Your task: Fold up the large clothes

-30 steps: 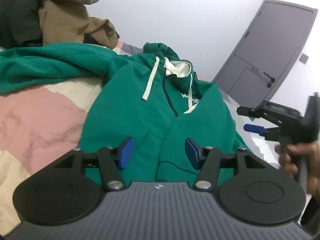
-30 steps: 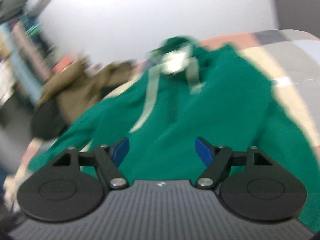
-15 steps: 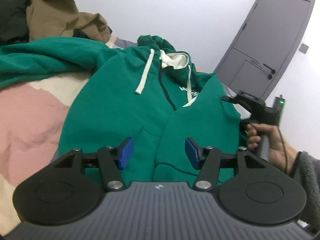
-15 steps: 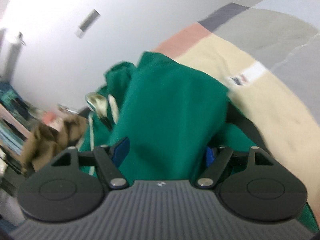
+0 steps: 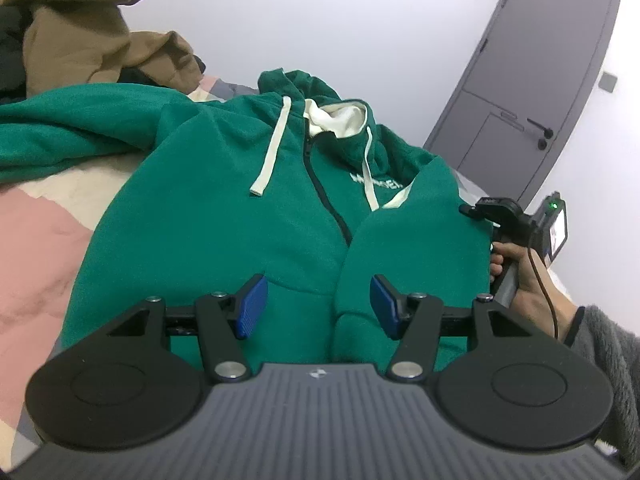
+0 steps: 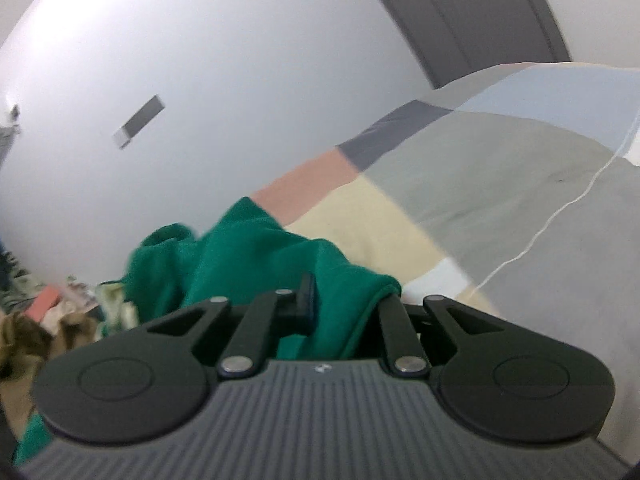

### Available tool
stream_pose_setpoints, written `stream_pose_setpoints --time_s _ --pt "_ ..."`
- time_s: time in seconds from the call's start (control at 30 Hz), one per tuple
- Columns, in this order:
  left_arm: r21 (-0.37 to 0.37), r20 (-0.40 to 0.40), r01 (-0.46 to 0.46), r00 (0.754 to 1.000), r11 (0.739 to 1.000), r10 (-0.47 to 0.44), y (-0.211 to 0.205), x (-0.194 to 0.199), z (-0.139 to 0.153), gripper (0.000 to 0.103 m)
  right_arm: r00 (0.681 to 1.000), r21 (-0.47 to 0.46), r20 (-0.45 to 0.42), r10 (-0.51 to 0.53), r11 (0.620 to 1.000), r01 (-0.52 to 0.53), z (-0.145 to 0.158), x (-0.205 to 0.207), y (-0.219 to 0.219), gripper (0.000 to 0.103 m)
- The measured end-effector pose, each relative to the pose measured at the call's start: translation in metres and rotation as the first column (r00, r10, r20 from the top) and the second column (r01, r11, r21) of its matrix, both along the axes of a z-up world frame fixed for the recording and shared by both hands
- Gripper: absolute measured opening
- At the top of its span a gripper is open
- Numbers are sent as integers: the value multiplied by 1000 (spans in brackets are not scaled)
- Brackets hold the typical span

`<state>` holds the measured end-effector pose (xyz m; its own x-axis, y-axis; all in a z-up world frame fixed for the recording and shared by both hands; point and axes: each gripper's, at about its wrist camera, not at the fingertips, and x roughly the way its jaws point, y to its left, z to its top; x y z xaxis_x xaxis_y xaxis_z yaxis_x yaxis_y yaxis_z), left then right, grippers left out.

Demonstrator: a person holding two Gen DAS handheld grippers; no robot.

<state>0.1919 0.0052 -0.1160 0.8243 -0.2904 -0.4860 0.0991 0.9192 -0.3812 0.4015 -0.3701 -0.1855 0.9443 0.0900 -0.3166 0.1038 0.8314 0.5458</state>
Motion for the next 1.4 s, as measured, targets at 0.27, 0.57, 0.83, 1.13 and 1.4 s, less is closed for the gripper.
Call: stream_pose_setpoints --time_s 0.27,0.57,0.83,1.13,1.4 --pt "0 -44 -19 999 1000 19 2 9 -9 63 999 -80 -30 -25 997 23 -3 7 5 13" --pt "29 3 -27 1000 999 27 5 -8 2 63 995 -270 -81 54 960 -74 20 -30 48 62" --pt "61 25 -59 998 996 57 15 -27 9 63 996 -363 -75 44 929 -68 60 -85 79 62" --pt "61 52 -115 992 992 112 32 -44 20 63 973 -444 209 99 896 4 98 -130 99 80" --pt "59 57 -124 991 991 121 31 -47 22 63 936 -272 342 -85 945 184 98 -141 56 80"
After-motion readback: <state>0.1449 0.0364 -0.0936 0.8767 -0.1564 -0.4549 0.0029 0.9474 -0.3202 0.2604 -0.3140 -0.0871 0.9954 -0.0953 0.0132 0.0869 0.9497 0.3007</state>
